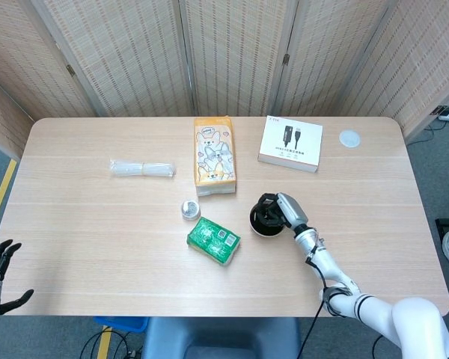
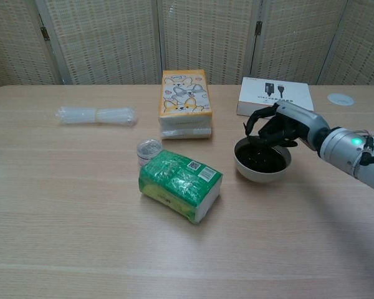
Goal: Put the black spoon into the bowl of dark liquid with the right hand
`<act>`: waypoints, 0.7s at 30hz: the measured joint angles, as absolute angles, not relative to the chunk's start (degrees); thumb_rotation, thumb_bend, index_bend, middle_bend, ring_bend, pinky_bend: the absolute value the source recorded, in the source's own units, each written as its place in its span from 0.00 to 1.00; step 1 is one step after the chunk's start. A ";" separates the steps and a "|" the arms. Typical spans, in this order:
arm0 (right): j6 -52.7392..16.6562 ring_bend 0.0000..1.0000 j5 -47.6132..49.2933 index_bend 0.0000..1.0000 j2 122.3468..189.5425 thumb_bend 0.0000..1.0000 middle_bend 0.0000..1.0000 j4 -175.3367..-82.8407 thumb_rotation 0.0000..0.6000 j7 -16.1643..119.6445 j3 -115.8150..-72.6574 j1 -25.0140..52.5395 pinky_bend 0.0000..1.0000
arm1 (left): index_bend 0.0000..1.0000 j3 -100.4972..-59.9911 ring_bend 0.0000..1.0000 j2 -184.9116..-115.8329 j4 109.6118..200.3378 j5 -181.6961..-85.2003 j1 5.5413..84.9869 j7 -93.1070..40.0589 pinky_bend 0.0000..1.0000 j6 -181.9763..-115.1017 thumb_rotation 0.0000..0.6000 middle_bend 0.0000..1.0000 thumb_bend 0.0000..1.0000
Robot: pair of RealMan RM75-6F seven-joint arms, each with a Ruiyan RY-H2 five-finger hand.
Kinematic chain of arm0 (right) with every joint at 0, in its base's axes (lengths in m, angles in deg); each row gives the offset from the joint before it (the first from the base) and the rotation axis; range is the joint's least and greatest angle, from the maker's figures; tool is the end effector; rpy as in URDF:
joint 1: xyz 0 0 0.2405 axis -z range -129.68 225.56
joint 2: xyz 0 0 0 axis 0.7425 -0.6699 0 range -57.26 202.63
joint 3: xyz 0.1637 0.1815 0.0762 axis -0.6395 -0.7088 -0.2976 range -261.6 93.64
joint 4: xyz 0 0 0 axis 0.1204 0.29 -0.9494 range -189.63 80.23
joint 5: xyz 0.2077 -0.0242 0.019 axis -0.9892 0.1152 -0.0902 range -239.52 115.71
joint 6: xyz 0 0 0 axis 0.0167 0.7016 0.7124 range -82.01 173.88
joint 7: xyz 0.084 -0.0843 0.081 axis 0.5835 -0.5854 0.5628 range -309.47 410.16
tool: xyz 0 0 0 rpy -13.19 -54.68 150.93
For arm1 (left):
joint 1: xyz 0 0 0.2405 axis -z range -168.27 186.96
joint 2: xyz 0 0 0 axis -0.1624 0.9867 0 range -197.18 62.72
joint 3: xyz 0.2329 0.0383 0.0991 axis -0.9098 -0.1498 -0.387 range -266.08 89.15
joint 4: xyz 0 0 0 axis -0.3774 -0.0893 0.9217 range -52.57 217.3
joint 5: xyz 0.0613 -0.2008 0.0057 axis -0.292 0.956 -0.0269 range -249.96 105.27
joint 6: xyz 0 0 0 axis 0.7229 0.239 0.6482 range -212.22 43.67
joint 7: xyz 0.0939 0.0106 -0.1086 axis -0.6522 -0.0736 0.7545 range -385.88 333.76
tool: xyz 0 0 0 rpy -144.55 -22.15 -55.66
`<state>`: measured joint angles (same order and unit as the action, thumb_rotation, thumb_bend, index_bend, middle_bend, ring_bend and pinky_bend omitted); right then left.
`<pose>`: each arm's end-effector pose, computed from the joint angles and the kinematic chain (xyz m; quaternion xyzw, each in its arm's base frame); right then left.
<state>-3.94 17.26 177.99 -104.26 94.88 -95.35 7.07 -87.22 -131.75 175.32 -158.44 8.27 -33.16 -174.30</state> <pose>-0.2059 -0.3749 -0.0677 0.5387 -0.6291 0.4932 0.2661 -0.3220 0.1420 0.1633 -0.5837 -0.3692 -0.3415 0.6375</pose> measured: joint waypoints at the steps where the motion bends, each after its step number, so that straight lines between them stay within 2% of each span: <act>1: -3.89 1.00 17.43 0.70 178.17 0.47 0.96 -104.19 1.00 94.95 -95.35 6.85 1.00 | 0.17 -87.24 0.12 -131.73 175.33 -158.40 8.25 -33.20 0.15 -174.28 1.00 0.14 0.14; 15: -5.48 1.00 20.49 0.71 175.60 0.47 0.96 -106.46 1.00 96.03 -91.52 8.70 1.00 | 0.17 -87.39 0.12 -131.72 175.54 -158.63 8.14 -33.43 0.15 -174.43 1.00 0.14 0.14; 21: -5.20 1.00 19.51 0.71 175.52 0.48 0.96 -104.35 1.00 95.77 -92.17 8.82 1.00 | 0.17 -87.37 0.12 -131.75 175.80 -158.75 8.32 -33.82 0.15 -174.26 1.00 0.14 0.14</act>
